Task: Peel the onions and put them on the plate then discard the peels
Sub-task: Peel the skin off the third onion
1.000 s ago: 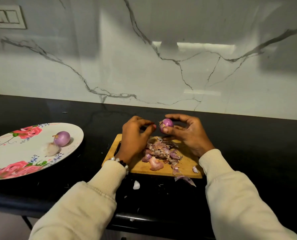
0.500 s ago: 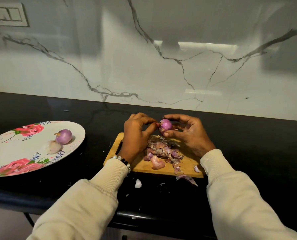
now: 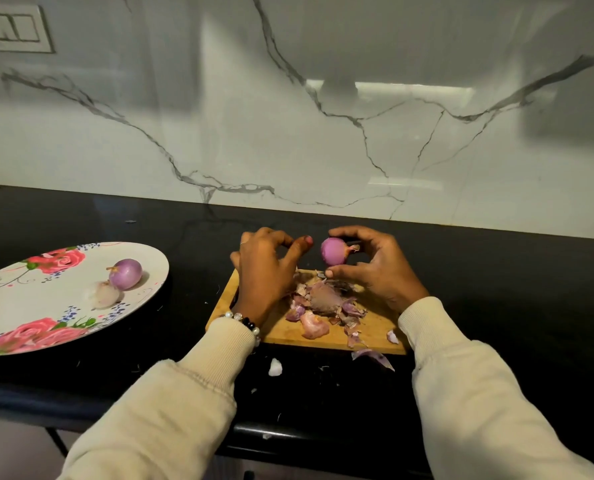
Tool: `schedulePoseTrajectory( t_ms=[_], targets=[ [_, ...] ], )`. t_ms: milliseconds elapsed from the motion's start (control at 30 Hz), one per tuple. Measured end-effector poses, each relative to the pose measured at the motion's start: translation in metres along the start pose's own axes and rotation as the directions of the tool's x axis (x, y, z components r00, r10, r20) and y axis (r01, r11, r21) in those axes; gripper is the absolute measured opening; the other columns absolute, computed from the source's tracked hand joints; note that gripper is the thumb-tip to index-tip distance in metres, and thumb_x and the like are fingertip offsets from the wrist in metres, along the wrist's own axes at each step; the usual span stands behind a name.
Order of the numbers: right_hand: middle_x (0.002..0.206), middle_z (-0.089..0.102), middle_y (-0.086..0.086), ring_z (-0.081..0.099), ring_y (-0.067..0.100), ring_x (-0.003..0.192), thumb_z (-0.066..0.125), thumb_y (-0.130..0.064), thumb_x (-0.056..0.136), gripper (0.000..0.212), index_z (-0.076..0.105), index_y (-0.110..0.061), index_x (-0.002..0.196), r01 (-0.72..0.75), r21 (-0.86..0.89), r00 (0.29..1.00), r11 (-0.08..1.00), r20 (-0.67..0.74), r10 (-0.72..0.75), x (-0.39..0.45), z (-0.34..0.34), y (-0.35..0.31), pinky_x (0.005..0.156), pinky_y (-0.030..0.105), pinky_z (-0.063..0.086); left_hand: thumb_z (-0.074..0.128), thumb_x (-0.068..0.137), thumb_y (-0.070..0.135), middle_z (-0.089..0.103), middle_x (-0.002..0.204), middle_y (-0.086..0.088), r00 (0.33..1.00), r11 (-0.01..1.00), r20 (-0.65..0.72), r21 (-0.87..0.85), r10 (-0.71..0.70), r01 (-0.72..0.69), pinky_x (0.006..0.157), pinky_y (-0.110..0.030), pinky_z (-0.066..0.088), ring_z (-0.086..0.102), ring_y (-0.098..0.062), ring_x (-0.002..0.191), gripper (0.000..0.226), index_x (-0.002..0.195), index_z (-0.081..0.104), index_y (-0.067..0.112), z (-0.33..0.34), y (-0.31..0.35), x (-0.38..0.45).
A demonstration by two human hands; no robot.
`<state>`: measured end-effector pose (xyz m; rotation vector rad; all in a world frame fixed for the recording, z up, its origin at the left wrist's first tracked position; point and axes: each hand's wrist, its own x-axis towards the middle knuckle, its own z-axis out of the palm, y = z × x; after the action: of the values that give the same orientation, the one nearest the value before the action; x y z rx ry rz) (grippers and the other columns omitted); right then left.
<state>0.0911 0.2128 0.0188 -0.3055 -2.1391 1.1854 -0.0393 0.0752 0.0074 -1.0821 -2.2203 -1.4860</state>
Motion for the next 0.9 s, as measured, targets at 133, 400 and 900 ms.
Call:
schedulePoseTrajectory(
  t_ms=[133,400,900],
  targets=[
    [0.110,0.069,-0.004,0.063,0.008,0.102,0.091,-0.012,0.063,0.057,0.069,-0.019,0.115,-0.017,-0.023,1.000,1.000,0.002,0.017,0.0010,0.0005,0.0001,0.085,0.022,0.052,0.073,0.083,0.035,0.067,0.101,0.008,0.991,0.987,-0.005,-0.095,0.132,-0.132,0.089,-0.050,0.045,0.053,-0.018,0.103,0.013,0.095,0.074,0.032,-0.0003,-0.0023,0.0005],
    [0.108,0.071,-0.007,0.064,0.009,0.104,0.090,-0.016,0.065,0.050,0.071,-0.021,0.111,-0.017,-0.013,1.000,1.000,0.020,0.017,0.0003,0.0010,-0.0016,0.091,0.026,0.053,0.076,0.082,0.013,0.073,0.089,-0.001,0.957,0.939,0.026,-0.200,0.290,-0.279,0.072,-0.016,0.051,0.066,-0.007,0.081,0.017,0.099,0.078,0.014,0.0013,0.0031,-0.0046],
    [0.111,0.059,0.002,0.062,0.012,0.100,0.088,-0.006,0.067,0.051,0.070,-0.025,0.112,0.046,-0.080,0.995,0.996,0.095,-0.038,-0.0015,0.0062,-0.0009,0.084,0.023,0.057,0.076,0.081,0.010,0.072,0.084,0.002,0.951,0.947,0.039,-0.104,0.308,-0.302,0.067,-0.016,0.053,0.061,-0.002,0.071,0.015,0.096,0.077,0.010,0.0003,0.0019,-0.0077]
  ],
)
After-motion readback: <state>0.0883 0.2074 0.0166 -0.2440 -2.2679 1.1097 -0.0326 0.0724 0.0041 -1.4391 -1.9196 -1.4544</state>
